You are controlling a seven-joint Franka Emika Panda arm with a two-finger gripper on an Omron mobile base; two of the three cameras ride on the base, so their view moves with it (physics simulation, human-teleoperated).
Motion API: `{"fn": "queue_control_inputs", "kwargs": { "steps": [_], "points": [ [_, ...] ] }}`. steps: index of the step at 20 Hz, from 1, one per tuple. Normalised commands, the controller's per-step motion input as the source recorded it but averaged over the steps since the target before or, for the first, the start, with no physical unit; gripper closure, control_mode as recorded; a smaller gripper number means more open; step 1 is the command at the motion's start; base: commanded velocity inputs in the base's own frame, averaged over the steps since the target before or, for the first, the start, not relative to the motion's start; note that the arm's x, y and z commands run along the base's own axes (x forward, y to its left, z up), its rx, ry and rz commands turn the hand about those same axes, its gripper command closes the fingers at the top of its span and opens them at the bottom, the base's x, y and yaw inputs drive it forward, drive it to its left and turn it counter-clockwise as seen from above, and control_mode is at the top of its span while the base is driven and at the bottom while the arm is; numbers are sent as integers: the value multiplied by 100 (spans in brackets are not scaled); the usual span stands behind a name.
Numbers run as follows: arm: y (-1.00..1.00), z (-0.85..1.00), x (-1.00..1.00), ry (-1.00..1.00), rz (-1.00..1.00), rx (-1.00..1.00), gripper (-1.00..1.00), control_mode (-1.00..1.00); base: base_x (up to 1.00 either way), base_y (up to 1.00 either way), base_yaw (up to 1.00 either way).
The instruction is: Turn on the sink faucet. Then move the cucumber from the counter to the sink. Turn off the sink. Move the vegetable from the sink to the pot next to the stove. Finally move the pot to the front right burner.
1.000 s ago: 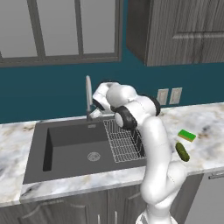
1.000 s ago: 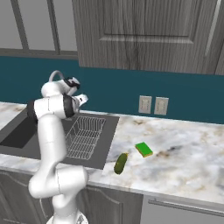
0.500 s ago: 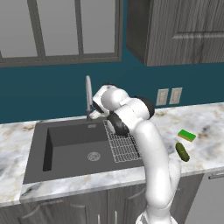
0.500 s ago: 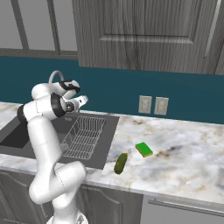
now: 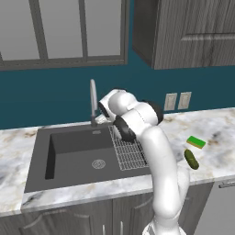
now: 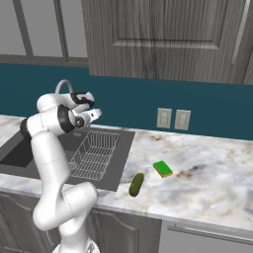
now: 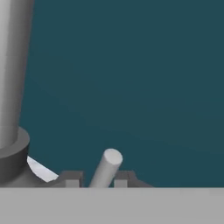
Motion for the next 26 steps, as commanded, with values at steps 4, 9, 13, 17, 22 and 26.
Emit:
{"fn": "queue_control_inputs", "kwargs": {
  "steps": [4, 9, 13, 17, 22, 26],
  "points": [
    [-53, 0, 0, 6, -8, 6, 100, -100, 0, 0, 0],
    [-56, -5, 0, 8, -8, 5, 100, -100, 0, 0, 0],
    [-57, -19, 0, 7, -8, 3, 100, -100, 0, 0, 0],
    [-61, -26, -3, 5, -7, 2, 100, -100, 0, 0, 0],
    [-69, -32, -5, 1, -2, 1, 100, -100, 0, 0, 0],
    [-68, -33, -4, 1, 0, 2, 100, -100, 0, 0, 0]
  ]
}}
